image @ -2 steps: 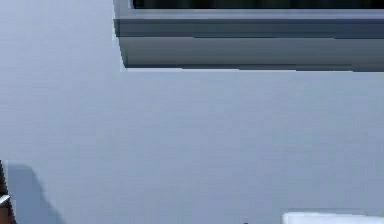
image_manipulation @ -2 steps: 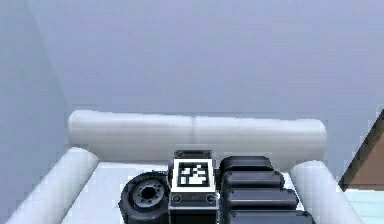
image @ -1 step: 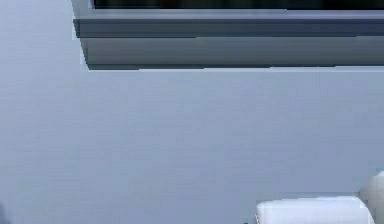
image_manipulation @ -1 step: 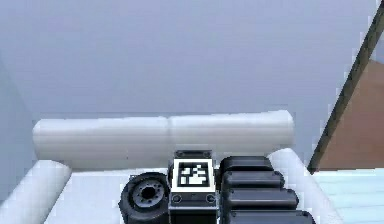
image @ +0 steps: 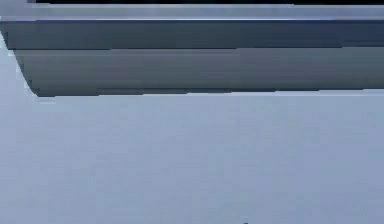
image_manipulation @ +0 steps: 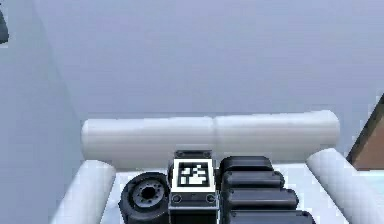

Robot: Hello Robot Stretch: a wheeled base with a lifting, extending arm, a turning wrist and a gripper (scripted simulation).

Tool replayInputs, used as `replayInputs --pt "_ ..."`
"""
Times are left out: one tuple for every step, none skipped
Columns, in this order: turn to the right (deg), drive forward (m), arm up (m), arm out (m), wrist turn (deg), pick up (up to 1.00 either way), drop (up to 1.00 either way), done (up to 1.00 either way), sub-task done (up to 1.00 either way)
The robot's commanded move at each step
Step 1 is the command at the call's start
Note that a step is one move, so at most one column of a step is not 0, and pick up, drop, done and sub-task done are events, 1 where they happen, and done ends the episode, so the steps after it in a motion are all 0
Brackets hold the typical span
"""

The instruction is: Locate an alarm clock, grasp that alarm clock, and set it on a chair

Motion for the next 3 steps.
replayInputs --pt "-45.0 0.00 0.00 0.00 0.0 0.00 0.00 0.00 0.00" --pt "-21.0 0.00 0.00 0.00 0.0 0.00 0.00 0.00 0.00" --pt "0.0 0.25 0.00 0.00 0.0 0.00 0.00 0.00 0.00"
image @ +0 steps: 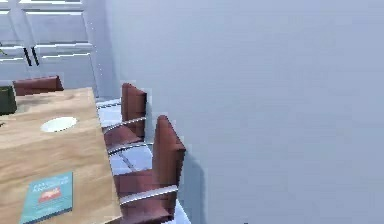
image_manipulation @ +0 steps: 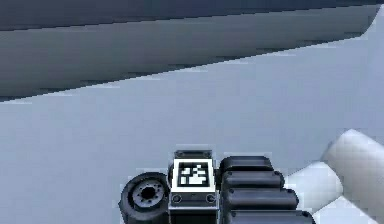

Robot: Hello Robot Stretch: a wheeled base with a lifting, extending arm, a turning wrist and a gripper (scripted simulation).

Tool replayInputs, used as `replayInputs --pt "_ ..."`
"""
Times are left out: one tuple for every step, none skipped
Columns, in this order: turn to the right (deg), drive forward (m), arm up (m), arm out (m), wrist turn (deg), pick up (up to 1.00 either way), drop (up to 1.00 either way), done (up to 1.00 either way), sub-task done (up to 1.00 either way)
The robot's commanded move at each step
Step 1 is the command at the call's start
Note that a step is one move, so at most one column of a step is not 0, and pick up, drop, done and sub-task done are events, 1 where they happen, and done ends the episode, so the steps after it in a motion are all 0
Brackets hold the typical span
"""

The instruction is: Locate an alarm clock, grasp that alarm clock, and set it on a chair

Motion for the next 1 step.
replayInputs --pt "-45.0 0.00 0.00 0.00 0.0 0.00 0.00 0.00 0.00"
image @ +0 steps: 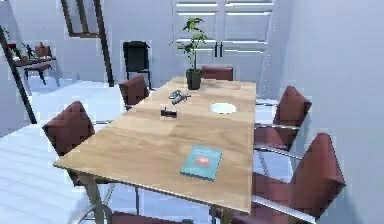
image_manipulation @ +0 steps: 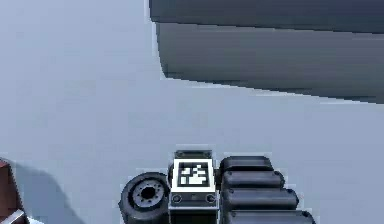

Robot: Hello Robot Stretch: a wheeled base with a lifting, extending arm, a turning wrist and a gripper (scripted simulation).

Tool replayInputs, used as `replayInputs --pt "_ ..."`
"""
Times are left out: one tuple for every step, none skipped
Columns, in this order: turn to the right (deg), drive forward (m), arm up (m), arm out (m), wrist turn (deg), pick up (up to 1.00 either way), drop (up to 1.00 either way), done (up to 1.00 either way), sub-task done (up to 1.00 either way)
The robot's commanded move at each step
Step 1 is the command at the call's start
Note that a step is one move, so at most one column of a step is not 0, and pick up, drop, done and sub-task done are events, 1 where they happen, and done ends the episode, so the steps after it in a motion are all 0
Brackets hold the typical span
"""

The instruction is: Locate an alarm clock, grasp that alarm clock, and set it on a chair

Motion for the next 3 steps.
replayInputs --pt "-45.0 0.00 0.00 0.00 0.0 0.00 0.00 0.00 0.00" --pt "-45.0 0.00 0.00 0.00 0.0 0.00 0.00 0.00 0.00" --pt "-45.0 0.00 0.00 0.00 0.0 0.00 0.00 0.00 0.00"
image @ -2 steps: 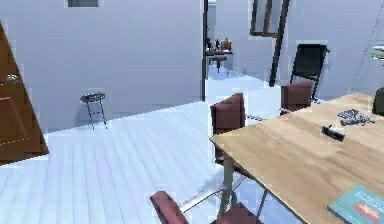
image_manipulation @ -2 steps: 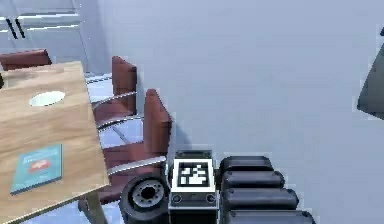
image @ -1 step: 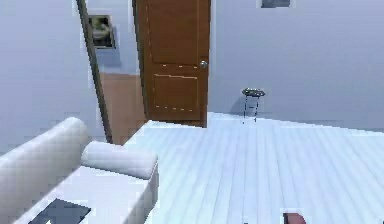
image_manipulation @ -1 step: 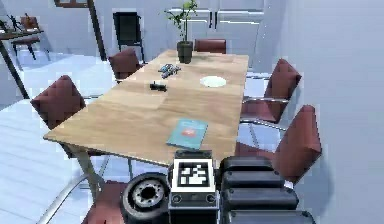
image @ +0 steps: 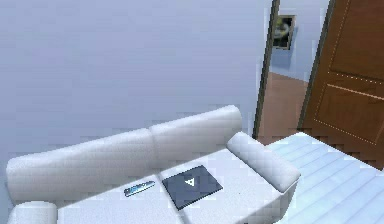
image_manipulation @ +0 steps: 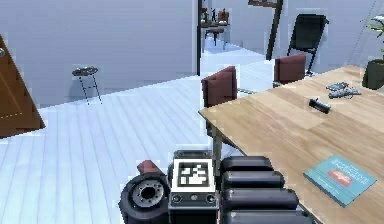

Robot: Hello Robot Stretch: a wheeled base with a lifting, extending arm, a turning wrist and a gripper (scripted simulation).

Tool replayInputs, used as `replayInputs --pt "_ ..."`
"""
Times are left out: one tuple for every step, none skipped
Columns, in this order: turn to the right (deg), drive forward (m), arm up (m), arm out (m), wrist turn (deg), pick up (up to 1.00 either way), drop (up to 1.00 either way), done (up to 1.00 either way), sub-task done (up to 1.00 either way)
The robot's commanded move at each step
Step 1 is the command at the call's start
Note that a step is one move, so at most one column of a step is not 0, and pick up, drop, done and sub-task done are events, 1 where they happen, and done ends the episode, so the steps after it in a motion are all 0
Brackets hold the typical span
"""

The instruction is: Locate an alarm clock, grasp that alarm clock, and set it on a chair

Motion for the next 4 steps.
replayInputs --pt "0.0 0.00 0.00 0.38 0.0 0.00 0.00 0.00 0.00" --pt "0.0 0.00 0.00 0.00 45.0 0.00 0.00 0.00 0.00" --pt "0.0 0.00 0.00 0.00 45.0 0.00 0.00 0.00 0.00" --pt "0.0 0.00 0.00 0.00 45.0 0.00 0.00 0.00 0.00"
